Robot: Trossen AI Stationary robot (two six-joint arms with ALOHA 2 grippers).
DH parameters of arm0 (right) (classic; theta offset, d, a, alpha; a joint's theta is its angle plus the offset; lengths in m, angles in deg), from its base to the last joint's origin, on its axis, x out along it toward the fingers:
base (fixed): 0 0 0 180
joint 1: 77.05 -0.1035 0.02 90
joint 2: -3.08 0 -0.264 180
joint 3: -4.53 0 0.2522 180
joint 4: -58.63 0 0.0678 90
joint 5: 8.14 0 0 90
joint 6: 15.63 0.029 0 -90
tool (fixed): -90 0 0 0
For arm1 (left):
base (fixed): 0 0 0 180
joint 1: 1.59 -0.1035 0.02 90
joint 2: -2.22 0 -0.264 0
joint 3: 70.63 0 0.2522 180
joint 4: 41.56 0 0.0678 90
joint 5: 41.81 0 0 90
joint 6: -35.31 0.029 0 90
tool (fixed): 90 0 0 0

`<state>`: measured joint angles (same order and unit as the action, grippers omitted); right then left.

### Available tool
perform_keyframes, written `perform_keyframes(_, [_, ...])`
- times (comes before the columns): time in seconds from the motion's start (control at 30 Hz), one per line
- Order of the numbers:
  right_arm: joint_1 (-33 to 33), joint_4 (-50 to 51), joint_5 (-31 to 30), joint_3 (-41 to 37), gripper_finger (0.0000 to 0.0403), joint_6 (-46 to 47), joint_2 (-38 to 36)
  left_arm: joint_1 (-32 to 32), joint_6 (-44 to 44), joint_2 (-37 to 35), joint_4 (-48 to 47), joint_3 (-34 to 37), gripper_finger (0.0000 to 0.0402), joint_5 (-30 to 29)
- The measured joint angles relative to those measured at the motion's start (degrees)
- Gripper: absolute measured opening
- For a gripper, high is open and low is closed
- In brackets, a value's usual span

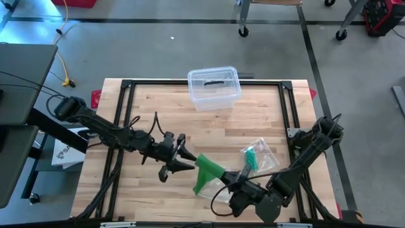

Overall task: Roll bandage
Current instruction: Roll the green bandage

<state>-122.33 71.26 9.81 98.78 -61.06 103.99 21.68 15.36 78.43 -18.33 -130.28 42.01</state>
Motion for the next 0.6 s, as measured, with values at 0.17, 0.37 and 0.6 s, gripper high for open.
perform_keyframes(0.17, [-1.17, -0.21, -0.01, 0.02, 0.0011, -1.28, -0.01, 0.0, 0.33, -1.96, 0.42, -0.04, 0.0149, 4.69])
perform_keyframes(0.37, [-1.65, -0.28, -0.51, 0.02, 0.0011, -4.53, -0.01, -0.44, -6.33, -0.96, -0.01, -0.11, 0.0149, 2.59])
perform_keyframes(0.6, [-1.11, 0.15, -1.01, 0.0, 0.0011, -6.34, -0.01, -1.24, -9.85, 0.0, -2.0, -0.11, 0.0149, 0.51])
